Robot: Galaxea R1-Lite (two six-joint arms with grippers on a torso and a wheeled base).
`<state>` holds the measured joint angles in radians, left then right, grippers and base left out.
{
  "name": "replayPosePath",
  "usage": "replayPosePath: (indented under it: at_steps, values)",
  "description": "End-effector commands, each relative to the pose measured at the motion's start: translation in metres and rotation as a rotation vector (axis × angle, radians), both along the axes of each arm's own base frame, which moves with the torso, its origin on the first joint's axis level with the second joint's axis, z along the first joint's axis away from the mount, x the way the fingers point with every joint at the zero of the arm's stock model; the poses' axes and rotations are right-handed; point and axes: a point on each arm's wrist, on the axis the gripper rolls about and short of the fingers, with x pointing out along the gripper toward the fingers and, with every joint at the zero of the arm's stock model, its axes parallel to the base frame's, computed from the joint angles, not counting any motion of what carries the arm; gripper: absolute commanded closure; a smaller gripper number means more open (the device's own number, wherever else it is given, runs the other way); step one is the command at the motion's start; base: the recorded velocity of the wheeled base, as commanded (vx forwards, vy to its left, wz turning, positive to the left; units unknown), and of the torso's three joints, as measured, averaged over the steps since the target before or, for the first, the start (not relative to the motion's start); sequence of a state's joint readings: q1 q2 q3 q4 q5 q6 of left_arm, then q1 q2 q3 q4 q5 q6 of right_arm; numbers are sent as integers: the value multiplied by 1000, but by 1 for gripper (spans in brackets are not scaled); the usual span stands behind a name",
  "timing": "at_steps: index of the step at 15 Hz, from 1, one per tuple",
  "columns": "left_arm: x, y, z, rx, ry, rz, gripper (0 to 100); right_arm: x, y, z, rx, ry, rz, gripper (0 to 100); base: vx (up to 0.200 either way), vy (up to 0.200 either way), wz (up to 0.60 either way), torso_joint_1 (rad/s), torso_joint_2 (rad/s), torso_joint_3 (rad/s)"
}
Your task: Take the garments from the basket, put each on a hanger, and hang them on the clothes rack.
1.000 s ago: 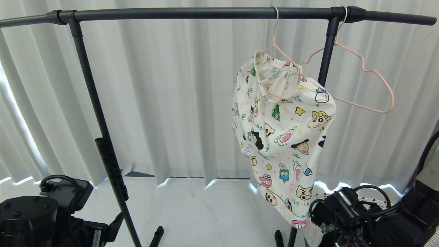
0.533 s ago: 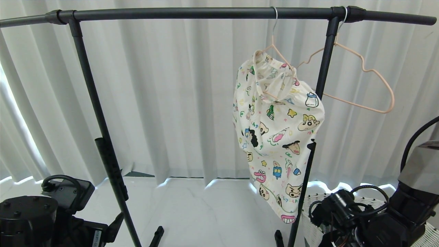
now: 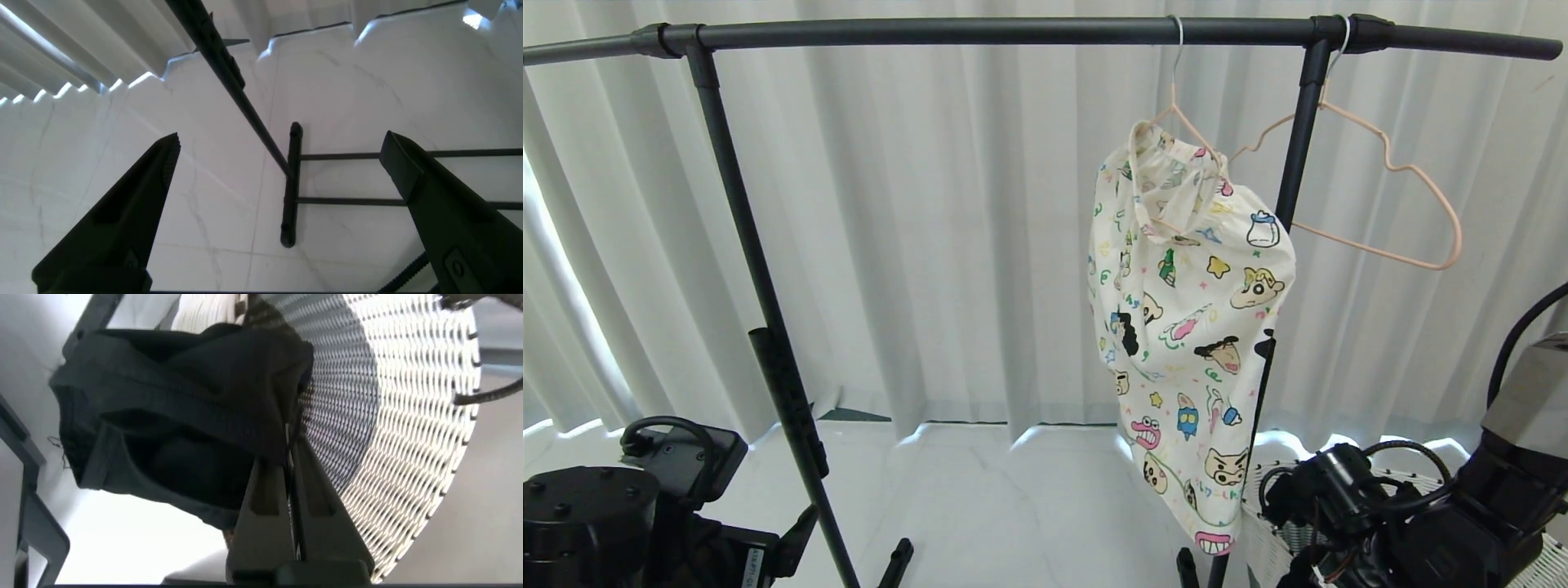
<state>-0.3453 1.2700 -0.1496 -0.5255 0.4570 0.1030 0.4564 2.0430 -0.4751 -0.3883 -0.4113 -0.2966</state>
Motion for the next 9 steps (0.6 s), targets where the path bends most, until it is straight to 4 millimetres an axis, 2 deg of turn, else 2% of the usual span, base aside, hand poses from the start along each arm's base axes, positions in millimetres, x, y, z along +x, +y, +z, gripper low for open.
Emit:
replayPosePath:
  at_steps: [1, 5, 8, 9]
  values:
    - [0, 0, 0, -1, -1, -1, 0, -2, 0, 24, 33, -73, 10, 100, 0, 0, 0, 0, 0, 0]
    - [-2, -5, 2, -1, -12, -31, 0, -7, 14, 108, 88, -172, 86, 100, 0, 0, 0, 0, 0, 0]
    - [-7, -11, 5, -8, -37, -84, 0, -13, 14, 176, 119, -225, 99, 100, 0, 0, 0, 0, 0, 0]
    - [-9, -12, 6, -12, -46, -96, 0, -17, 14, 190, 122, -224, 106, 100, 0, 0, 0, 0, 0, 0]
